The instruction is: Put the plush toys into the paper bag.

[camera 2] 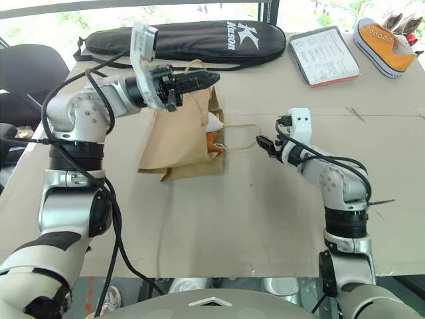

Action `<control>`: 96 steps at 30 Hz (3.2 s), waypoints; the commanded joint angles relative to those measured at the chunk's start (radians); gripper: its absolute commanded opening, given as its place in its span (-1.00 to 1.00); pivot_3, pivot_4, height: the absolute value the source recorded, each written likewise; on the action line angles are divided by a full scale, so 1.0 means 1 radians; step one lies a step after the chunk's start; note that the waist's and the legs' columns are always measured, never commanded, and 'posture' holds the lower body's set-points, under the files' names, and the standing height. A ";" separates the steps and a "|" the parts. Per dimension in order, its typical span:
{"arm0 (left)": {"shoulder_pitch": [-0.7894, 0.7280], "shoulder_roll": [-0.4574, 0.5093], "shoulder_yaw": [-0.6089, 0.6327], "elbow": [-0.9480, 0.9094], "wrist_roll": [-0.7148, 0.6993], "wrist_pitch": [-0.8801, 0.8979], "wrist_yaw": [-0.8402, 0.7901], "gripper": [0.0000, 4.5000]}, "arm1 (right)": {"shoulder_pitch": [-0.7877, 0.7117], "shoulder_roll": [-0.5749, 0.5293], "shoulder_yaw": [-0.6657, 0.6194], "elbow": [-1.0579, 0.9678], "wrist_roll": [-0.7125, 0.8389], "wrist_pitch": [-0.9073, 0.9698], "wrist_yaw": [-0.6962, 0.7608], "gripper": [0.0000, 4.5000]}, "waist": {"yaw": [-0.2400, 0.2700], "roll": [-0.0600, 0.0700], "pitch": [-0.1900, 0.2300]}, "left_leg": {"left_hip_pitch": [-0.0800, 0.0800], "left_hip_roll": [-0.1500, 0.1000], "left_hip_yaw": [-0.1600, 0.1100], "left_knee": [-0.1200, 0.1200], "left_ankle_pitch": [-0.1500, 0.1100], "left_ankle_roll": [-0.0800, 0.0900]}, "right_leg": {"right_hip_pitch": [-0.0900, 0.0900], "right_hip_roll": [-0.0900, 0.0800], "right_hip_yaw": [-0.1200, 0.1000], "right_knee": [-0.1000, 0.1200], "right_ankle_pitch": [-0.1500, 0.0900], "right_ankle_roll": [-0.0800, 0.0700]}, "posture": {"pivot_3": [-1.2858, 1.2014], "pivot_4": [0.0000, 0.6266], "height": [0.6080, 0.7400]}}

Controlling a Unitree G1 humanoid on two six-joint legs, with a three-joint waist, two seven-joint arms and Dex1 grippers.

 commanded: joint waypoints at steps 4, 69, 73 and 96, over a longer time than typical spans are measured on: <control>0.043 0.017 0.043 -0.165 -0.023 0.029 0.038 -1.00 | -0.063 0.035 0.050 0.110 -0.025 -0.105 0.108 0.48 | -0.001 0.000 0.000 | 0.000 0.000 0.000 0.000 0.000 0.000 | 0.000 -0.001 0.001 0.000 0.000 0.000 | 0.03 -0.52 1.00; -0.222 -0.072 0.015 0.556 0.243 -0.233 -0.378 0.98 | 0.752 -0.907 -0.762 -0.845 1.287 -0.186 -0.392 0.77 | 0.029 -0.005 0.001 | -0.014 0.000 -0.007 0.016 -0.005 0.014 | 0.000 0.002 -0.009 -0.001 0.000 0.001 | 0.03 -0.52 1.00; -0.233 -0.078 0.016 0.535 0.274 -0.344 -0.381 0.98 | 0.801 -0.904 -0.702 -0.852 1.186 -0.203 -0.334 0.77 | 0.029 -0.005 0.001 | -0.014 0.000 -0.006 0.017 -0.005 0.014 | 0.000 0.002 -0.008 -0.001 0.001 0.001 | 0.03 -0.52 1.00; 0.063 -0.025 -0.137 -0.017 0.326 -0.319 -0.464 0.98 | 0.614 -0.739 -0.146 -0.704 0.470 -0.239 -0.038 0.77 | 0.030 -0.004 0.001 | -0.014 0.001 -0.007 0.019 -0.004 0.011 | 0.000 0.002 -0.007 0.000 0.001 0.002 | 0.03 -0.52 1.00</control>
